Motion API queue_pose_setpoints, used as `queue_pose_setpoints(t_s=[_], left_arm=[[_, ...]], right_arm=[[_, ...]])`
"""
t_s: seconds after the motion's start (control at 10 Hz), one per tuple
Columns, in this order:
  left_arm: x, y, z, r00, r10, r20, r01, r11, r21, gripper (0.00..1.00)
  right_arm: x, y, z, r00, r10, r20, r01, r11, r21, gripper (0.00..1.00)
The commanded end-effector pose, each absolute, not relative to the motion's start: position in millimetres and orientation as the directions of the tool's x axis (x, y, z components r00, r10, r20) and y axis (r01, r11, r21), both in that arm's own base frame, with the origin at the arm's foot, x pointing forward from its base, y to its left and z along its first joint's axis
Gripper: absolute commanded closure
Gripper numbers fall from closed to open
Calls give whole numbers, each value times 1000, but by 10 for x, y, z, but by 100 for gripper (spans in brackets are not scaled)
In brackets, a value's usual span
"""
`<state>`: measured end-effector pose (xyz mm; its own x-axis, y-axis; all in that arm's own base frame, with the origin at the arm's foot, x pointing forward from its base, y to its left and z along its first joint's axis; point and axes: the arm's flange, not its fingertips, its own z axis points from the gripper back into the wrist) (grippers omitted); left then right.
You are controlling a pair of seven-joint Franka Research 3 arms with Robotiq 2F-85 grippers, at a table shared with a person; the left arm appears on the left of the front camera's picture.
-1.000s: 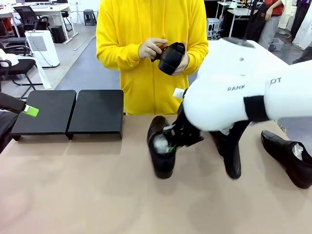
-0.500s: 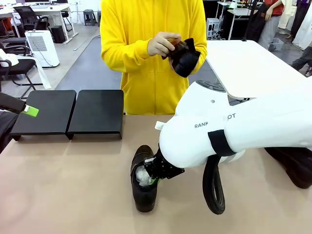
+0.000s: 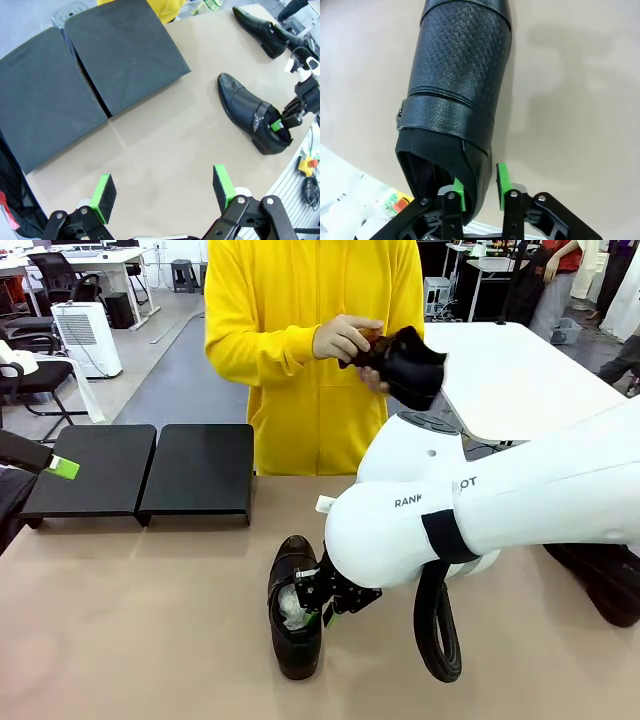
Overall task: Organize the shoes by placing them on the stand.
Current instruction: Pick up one Shoe and place it in the middle of the table.
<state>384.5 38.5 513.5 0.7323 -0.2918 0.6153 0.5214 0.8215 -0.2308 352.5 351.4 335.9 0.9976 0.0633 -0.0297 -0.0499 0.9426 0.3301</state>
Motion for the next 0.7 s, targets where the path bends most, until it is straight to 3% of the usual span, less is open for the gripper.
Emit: queue_pose_setpoints(t_s=[0.0,0.3,0.6], left_arm=[[3843,396,5133,721,-293,628,538,808,-241,0],[3843,396,5133,721,-293,628,538,808,-241,0],[3843,396,5133,721,-293,628,538,808,-241,0]], right_arm=[[3463,3489,3483,998,67,-12,-59,932,359,0],[3328,3457,3652,996,62,62,-79,940,331,0],[3460,3503,3624,997,71,27,-76,937,341,0]])
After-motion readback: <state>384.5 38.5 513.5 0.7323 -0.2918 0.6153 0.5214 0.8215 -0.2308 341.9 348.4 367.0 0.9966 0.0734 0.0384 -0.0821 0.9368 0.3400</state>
